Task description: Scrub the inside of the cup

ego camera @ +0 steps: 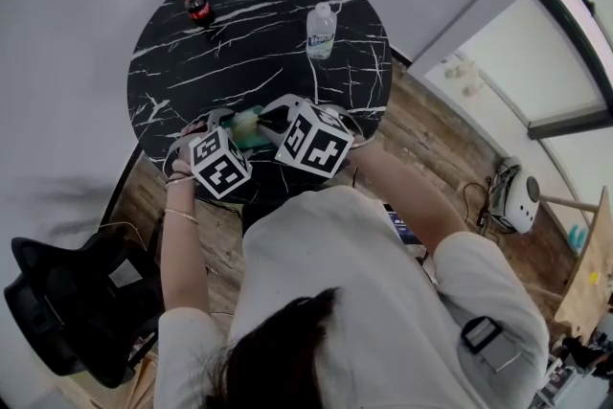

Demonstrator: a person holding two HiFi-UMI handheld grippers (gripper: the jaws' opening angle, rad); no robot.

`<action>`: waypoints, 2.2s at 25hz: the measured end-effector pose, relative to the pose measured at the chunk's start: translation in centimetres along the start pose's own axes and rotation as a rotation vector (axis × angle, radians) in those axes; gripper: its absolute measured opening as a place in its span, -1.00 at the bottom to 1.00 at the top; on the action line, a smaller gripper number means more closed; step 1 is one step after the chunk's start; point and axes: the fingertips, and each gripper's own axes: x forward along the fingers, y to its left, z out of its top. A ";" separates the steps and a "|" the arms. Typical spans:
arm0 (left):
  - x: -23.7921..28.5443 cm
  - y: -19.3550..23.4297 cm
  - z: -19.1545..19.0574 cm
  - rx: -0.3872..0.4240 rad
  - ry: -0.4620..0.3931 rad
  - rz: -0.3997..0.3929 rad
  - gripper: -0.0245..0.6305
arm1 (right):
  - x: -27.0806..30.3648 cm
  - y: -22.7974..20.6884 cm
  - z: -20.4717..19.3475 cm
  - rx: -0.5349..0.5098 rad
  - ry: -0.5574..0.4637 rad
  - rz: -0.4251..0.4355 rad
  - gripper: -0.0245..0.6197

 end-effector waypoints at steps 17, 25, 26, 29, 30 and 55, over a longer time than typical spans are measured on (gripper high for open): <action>0.3 0.7 0.5 -0.001 -0.025 0.034 0.12 | 0.7 -2.2 -1.4 0.064 0.036 -0.043 -0.80; 0.0 0.9 0.8 0.023 -0.045 0.060 0.12 | 1.2 -1.8 -3.1 0.067 0.100 -0.031 -0.80; -0.1 1.0 0.8 0.025 -0.047 0.063 0.12 | 1.2 -1.7 -3.1 0.065 0.101 -0.028 -0.80; -0.2 0.9 0.7 0.035 -0.049 0.068 0.12 | 1.2 -1.5 -3.3 0.067 0.104 -0.019 -0.80; -0.2 0.9 0.6 0.038 -0.049 0.069 0.12 | 1.2 -1.3 -3.4 0.070 0.109 -0.015 -0.80; 0.2 1.3 -0.2 0.007 -0.051 0.092 0.12 | -1.4 2.5 -2.2 0.054 -0.005 0.129 -0.81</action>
